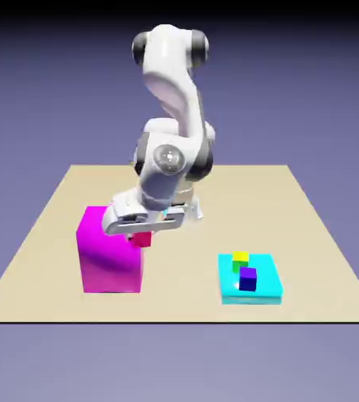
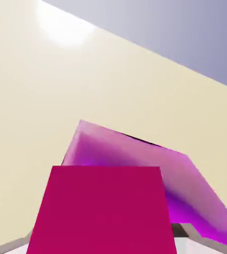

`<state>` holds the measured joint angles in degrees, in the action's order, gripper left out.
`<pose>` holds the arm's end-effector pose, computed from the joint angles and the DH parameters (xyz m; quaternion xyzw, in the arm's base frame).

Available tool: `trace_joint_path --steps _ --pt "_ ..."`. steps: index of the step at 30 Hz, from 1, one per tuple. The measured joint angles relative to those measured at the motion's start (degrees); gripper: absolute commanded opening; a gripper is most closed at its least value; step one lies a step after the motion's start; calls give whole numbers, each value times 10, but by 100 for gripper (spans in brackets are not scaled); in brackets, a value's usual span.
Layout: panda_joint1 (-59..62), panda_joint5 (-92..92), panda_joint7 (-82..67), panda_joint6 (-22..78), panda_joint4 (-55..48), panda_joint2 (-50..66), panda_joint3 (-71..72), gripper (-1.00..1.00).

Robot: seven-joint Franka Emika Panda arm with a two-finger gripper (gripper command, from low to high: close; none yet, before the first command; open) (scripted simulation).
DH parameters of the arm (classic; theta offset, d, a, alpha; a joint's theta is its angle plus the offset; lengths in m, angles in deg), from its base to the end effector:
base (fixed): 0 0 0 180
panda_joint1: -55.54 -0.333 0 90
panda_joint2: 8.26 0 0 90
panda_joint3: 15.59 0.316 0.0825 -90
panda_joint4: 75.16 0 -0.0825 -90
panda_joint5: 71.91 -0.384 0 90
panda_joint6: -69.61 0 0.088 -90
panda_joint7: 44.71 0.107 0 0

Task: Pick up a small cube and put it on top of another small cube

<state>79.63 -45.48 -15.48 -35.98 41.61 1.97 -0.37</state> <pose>0.5290 -0.1209 0.3407 0.9427 -0.2168 -0.1408 0.2107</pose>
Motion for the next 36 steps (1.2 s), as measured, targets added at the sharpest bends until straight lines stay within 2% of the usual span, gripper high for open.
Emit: trace_joint_path --steps 6,19,27,29,32,33,36 --pt "80 -95 150 11 20 -25 -59 -100" --pt "143 -335 474 40 71 -94 -161 -100" --pt "25 -533 673 73 96 -168 -213 -100" --pt "8 -550 668 71 95 -184 -228 -100" --pt "-6 -573 650 -3 154 -171 -213 -100" --pt "-10 -579 645 -22 169 -167 -209 100" --pt "-4 -570 651 3 150 -172 -214 100"
